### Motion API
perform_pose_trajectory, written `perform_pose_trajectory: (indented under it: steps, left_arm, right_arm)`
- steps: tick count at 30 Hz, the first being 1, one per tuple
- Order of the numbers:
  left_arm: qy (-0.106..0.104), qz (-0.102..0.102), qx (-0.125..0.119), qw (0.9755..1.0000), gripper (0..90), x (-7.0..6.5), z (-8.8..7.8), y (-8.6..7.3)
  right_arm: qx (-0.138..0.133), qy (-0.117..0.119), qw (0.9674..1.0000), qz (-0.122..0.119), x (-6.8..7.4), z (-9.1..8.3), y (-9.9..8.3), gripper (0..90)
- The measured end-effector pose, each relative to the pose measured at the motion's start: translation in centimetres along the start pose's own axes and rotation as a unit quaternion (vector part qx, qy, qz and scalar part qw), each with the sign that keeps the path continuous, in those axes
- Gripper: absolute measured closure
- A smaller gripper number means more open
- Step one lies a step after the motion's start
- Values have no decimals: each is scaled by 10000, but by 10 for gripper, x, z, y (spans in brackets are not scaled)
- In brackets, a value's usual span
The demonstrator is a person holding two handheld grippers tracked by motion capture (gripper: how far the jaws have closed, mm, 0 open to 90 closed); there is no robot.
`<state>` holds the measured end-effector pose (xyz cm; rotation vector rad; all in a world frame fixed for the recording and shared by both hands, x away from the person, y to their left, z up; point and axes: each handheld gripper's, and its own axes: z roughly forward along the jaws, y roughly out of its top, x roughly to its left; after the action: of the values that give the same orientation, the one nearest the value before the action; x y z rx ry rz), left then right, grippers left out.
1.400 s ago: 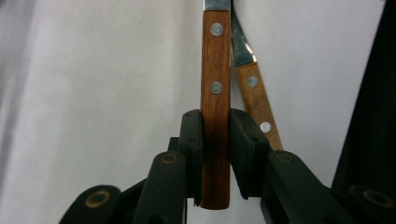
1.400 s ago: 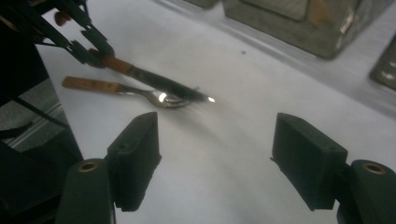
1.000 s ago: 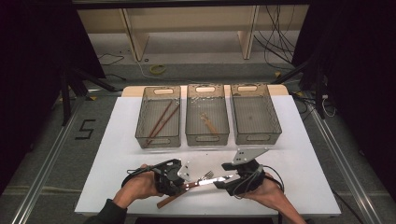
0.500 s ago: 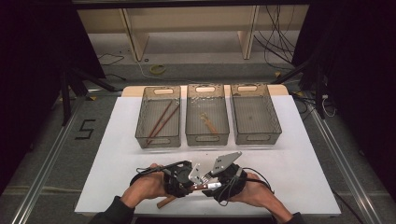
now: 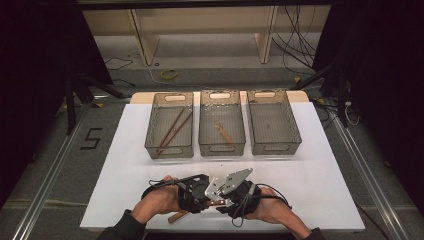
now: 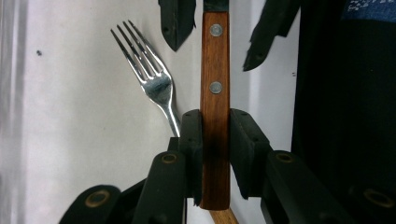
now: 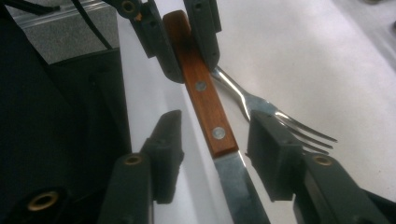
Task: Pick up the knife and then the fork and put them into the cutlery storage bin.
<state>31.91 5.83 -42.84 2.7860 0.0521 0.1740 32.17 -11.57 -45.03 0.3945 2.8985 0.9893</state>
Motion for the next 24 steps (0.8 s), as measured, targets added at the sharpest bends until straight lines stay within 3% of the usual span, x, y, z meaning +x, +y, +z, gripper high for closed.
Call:
perform_pose_trajectory:
  steps: [6, 19, 24]
  left_arm:
    - [-11, 107, 0, 9999, 752, -2, 0, 1]
    - [-7, 513, -66, 9987, 733, -5, -1, -1]
    - [28, 416, -184, 9990, 710, -2, -2, -2]
  right_arm:
    - [56, 53, 9999, -94, 1, 0, -1, 682]
    - [143, 429, 9988, -195, 3, 2, -4, 775]
    - [67, 361, 9990, -258, 3, 0, -5, 782]
